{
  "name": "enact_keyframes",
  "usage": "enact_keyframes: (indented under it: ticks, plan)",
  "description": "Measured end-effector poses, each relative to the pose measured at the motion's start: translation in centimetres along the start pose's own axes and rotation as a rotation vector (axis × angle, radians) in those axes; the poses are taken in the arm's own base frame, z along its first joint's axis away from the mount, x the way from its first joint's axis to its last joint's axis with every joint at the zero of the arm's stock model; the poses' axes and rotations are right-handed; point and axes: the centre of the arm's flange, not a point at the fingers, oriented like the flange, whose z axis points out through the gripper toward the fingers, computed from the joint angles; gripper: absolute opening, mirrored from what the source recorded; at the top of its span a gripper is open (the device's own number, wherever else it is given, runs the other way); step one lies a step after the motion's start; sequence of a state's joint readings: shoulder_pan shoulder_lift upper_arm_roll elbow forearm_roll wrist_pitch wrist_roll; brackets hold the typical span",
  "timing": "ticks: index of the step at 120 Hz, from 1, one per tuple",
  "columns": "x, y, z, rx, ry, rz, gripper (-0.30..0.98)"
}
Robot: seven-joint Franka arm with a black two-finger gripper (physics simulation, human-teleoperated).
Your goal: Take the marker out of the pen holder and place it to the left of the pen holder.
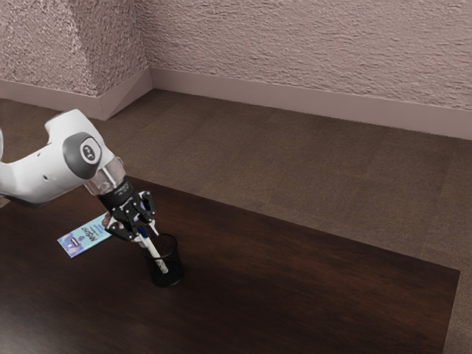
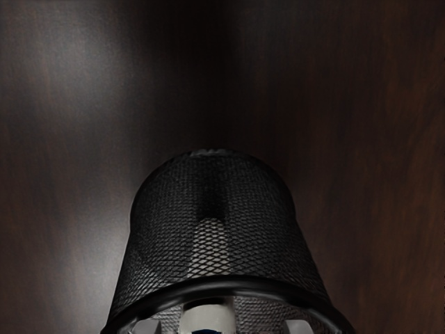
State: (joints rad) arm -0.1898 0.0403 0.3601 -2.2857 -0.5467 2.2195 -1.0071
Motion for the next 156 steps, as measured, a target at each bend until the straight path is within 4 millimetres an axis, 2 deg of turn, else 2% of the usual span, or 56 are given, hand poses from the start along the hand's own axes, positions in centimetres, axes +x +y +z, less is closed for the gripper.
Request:
enact_keyframes:
  ticks: [58,76,88,106,114,125,140,156]
  plan:
    - [-0.1,0.0,-0.4,-0.001,0.003,0.013,-0.04]
    - [-0.6,-0.2,-2.1,-0.021,-0.007,0.020,-0.05]
    - [-1.0,-0.6,-4.5,-0.038,-0.011,0.041,-0.05]
    - [3.0,-2.8,-9.3,-0.082,-0.010,-0.024,-0.06]
    - [4.8,-3.9,-10.7,-0.081,-0.002,-0.051,-0.06]
    - [8.6,-6.2,-11.9,-0.063,0.012,-0.115,-0.07]
    - [12.7,-9.1,-12.1,-0.024,0.023,-0.191,-0.07]
    - [15.1,-11.4,-9.3,0.057,0.011,-0.253,-0.07]
